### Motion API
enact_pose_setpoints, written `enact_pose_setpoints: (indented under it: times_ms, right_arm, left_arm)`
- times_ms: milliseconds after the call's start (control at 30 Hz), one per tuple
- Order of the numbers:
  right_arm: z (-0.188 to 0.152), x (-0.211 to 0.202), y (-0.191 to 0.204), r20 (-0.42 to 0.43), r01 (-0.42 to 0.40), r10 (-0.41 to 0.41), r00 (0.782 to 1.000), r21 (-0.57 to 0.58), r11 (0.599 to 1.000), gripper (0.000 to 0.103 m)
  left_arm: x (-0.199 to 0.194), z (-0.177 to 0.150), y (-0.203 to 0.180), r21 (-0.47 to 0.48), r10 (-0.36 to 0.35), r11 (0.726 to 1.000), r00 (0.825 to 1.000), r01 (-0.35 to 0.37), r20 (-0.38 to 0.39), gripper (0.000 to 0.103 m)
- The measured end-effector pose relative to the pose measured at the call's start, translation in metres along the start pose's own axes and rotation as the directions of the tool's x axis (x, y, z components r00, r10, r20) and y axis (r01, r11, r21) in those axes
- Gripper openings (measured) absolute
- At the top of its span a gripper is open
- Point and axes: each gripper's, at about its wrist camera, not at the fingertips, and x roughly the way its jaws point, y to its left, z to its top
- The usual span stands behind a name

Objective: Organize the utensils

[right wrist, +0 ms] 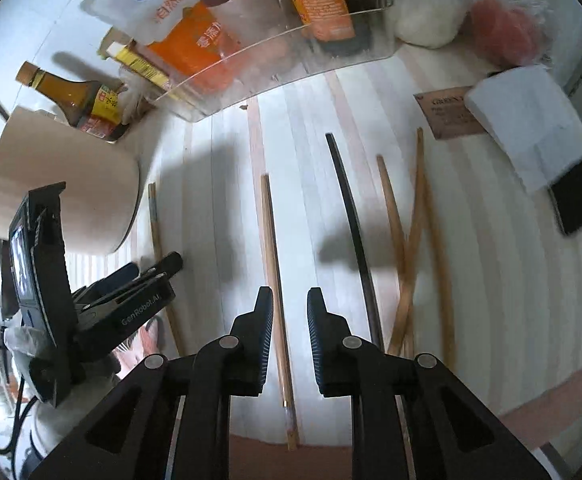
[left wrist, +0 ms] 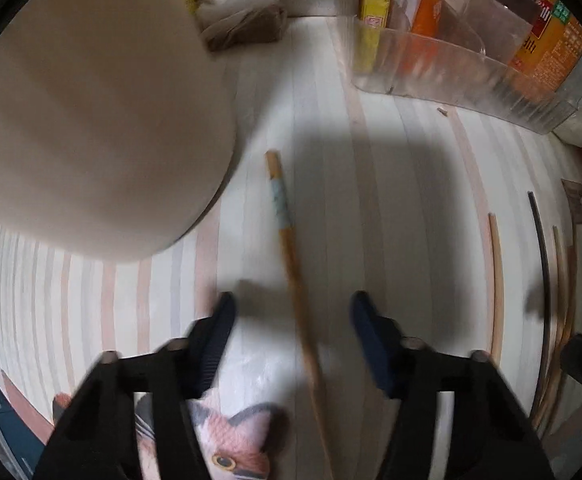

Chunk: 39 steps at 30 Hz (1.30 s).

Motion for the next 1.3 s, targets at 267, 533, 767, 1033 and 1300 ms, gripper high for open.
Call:
enact_pose_setpoints:
  times_ms: [267, 533, 767, 1033, 1300]
  right_arm:
    - [0.059, 0.047, 0.033, -0.116, 0.036, -0.054, 0.992, -0.152, 0.988, 0.019]
    - [0.04, 0.076, 0.068, -0.167, 0.141, -0.206, 0.964, -0.334, 0.932, 0.007]
    - [0.021, 0.083, 0.079, -0.283, 0.072, -0.205, 0.937, -0.417, 0.906, 0.007]
    - [0.024, 0.09, 0.082, -0.33, 0.091, -0.246, 0.911, -0.422, 0.902, 0.007]
    - [0.025, 0.094, 0.081, -0.358, 0.094, -0.249, 0.9, -0.398, 0.913, 0.007]
  left_arm:
    - [-0.004, -0.033, 0.012, -0.073, 0.049, 0.996, 0.999, -0.05, -0.017, 0.005]
    - [-0.013, -0.102, 0.053, -0.285, -0.031, 0.958, 0.994, 0.001, -0.101, 0.005]
    - [-0.011, -0.118, 0.069, -0.306, -0.141, 0.947, 0.982, 0.096, -0.128, 0.007]
    - [-0.002, -0.069, 0.072, -0.226, -0.114, 0.971, 0.982, 0.078, -0.154, 0.009]
    - [0.0, -0.057, 0.071, -0.212, -0.108, 0.974, 0.983, 0.075, -0.15, 0.009]
